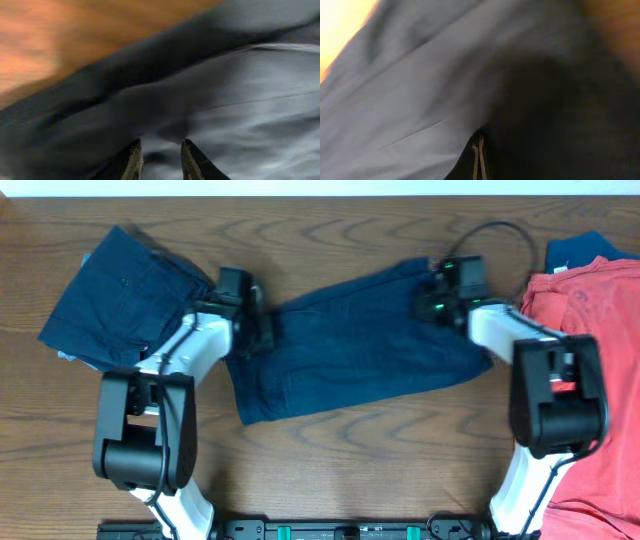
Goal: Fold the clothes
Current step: 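Pull the shorts apart with both grippers to straighten them on the table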
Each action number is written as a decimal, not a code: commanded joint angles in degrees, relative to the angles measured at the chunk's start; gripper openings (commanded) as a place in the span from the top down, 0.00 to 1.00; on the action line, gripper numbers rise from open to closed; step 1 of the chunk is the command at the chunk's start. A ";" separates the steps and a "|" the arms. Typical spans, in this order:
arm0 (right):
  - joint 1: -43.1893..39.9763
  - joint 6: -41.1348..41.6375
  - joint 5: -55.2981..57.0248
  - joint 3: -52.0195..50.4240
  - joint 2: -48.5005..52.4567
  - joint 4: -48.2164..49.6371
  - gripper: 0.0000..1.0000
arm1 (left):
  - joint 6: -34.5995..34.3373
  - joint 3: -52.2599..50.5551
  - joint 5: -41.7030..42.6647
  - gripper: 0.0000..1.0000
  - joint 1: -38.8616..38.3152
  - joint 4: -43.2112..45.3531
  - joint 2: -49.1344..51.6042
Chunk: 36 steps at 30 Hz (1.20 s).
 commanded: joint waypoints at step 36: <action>5.75 -9.03 -4.79 -0.76 -7.87 -34.07 0.99 | 5.79 -6.21 14.67 0.12 9.03 -11.69 -0.94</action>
